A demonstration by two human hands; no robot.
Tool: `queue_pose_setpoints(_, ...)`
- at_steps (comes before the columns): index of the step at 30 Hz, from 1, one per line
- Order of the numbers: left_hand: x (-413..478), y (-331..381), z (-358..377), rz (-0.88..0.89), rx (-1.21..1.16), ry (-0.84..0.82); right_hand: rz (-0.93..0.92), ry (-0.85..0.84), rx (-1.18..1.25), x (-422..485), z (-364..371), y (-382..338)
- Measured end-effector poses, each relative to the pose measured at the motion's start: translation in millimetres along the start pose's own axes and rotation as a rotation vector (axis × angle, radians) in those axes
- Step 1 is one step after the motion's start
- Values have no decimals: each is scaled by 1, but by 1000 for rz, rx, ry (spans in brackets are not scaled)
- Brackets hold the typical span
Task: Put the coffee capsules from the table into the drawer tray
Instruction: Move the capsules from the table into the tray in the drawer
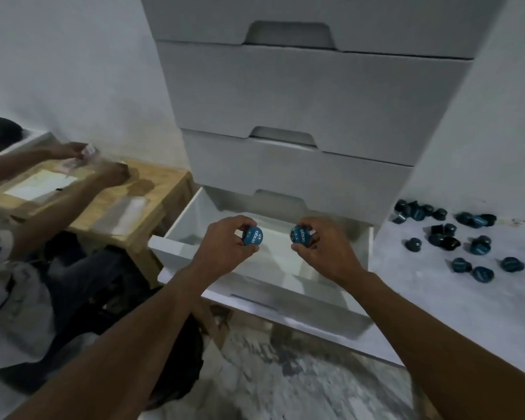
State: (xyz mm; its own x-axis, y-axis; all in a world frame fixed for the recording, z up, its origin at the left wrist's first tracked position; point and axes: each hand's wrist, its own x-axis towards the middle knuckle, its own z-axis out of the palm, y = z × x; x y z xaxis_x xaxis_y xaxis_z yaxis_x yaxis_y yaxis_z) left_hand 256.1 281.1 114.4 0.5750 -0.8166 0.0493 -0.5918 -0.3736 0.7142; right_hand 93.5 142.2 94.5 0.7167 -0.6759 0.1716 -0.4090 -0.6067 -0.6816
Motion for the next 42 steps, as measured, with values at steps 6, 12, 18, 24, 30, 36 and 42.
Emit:
queue_pose_setpoints(6,34,-52,-39,75,49,-161,92,24,-62,15,41,-26)
queue_pose_setpoints(12,75,-77,-38,159,185,-361,175,-44,-152,40,64,-21)
queue_pose_setpoints(18,111,-90,-22,262,393,-568,171,-198,-155,73,89,-1)
queue_pose_setpoints(24,136,-106,-3,330,543,-733,183,-373,-184,86,108,11)
queue_pose_setpoints(30,147,-117,12,431,589,-879,196,-508,-188,87,119,7)
queue_pose_setpoints(36,148,-121,10,522,583,-947,264,-597,-185,83,132,3)
queue_pose_setpoints(42,147,-120,15,604,649,-1035,341,-606,-181,82,135,3)
